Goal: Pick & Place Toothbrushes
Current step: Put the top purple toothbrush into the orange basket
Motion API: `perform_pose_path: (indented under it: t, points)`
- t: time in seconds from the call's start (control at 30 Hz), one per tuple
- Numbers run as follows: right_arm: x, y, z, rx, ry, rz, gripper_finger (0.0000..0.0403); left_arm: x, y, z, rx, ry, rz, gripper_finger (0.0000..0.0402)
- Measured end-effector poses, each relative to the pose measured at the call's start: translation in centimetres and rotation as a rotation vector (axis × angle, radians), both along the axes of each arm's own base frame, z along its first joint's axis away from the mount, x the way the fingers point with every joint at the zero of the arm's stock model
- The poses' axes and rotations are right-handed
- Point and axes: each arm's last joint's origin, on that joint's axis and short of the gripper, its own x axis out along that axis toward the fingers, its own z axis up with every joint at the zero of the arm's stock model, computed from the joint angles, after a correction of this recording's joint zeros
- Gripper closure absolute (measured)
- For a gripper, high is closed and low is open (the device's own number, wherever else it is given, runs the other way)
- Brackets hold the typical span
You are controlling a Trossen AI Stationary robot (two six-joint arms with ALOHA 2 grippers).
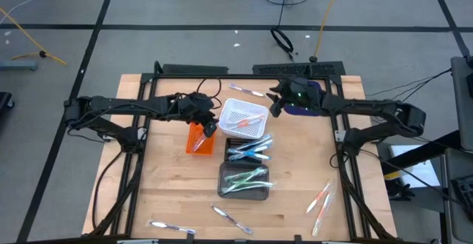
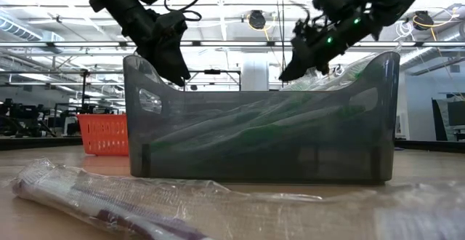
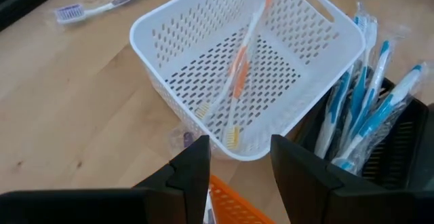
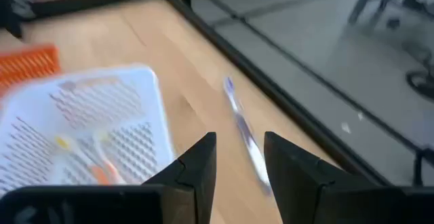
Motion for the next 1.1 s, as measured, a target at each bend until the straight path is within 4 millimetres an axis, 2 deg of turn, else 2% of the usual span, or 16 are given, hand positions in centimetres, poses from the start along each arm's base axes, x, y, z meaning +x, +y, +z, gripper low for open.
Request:
perform_pose_path:
  t: [0.2,0.4,0.67,0.9,1.1]
  points:
    - [0.5,-3.0,-2.7,0.065,0.13,-0.016,0.0289,0.0,0.0,0.0,0.002,-0.003,-0.001,0.0245]
    - [0.6,-4.8,-5.9,0.097,0.247,-0.03,0.0289,0.2,0.0,0.3,0.03,-0.029,-0.022,0.0245]
    - [0.8,-5.4,-7.5,0.098,0.305,0.057,0.0289,0.3,0.0,0.3,0.033,-0.04,-0.023,0.0245]
    - [1.4,-5.9,-10.1,0.058,0.38,0.105,0.0289,0.3,0.0,0.3,0.035,-0.04,-0.024,0.0245]
    - [2.1,-6.4,-10.8,-0.068,0.405,0.057,0.0289,0.3,0.0,0.3,0.036,-0.039,-0.026,0.0245]
